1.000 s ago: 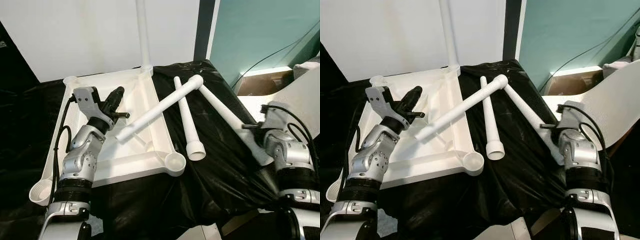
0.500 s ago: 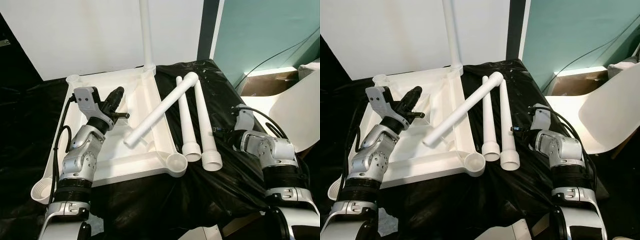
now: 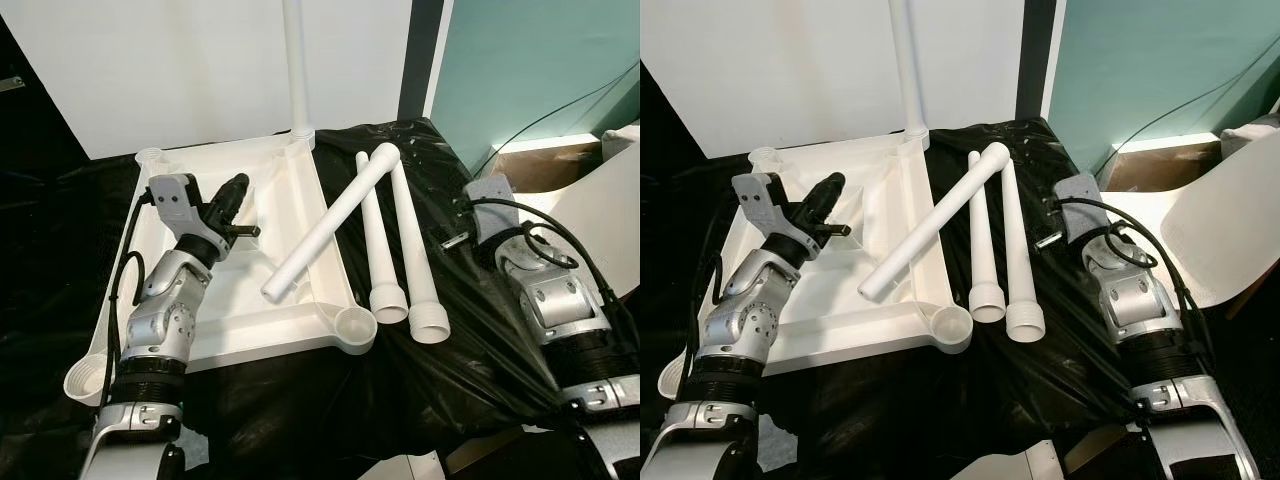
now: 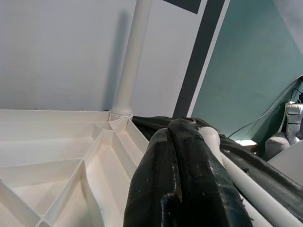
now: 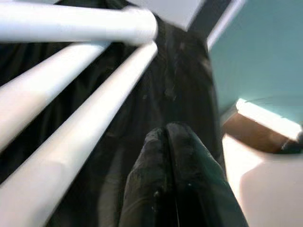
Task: Building children table
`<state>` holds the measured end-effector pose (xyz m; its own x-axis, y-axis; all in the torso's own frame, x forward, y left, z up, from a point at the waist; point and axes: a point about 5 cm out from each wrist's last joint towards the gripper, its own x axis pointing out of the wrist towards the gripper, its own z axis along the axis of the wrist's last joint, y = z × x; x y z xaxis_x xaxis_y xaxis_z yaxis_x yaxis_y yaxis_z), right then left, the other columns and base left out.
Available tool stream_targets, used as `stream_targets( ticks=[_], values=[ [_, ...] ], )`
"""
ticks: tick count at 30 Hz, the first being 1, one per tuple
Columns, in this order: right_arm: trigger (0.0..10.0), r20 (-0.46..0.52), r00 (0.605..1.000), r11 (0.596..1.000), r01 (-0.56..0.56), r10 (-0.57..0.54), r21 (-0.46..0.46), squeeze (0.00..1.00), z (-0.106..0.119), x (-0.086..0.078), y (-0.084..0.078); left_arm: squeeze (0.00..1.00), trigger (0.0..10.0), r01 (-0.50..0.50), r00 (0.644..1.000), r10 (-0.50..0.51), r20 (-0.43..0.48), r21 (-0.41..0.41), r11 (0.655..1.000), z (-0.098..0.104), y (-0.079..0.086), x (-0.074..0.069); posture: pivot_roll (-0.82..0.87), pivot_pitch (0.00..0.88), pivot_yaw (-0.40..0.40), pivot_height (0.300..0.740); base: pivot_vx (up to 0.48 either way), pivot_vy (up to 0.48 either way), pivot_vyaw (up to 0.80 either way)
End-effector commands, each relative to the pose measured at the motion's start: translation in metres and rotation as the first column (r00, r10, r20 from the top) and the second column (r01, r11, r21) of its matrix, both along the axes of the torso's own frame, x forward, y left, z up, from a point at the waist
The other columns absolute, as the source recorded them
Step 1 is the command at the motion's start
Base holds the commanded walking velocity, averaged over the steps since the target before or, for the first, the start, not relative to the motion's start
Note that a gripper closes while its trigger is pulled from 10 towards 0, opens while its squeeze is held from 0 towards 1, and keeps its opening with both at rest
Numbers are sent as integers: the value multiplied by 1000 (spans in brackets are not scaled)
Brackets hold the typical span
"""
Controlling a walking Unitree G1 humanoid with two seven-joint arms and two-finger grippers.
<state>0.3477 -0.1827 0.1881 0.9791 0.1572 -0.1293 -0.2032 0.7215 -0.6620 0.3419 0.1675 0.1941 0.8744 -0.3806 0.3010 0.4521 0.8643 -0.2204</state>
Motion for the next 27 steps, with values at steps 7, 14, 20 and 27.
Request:
stream_targets(
  ticks=[7,14,20,27],
  values=[
    [10000,32,987,977,-153,159,-147,0,0,12,17,0,10000,12,1000,-12,26,-15,1000,4,-1,-1,-42,0,47,740,0,0,0],
    [10000,45,964,955,-251,261,-157,0,0,25,35,0,10000,-16,998,19,53,-46,999,2,3,-12,-15,0,38,740,0,0,0],
    [10000,117,965,961,-248,234,124,0,-1,32,41,0,10000,-86,988,90,123,-36,996,1,7,-24,9,0,32,740,0,0,0],
    [10000,104,963,966,-255,250,34,1000,-13,36,48,0,10000,-89,990,89,113,-4,996,-2,4,-25,16,0,39,740,0,0,0]
  ],
)
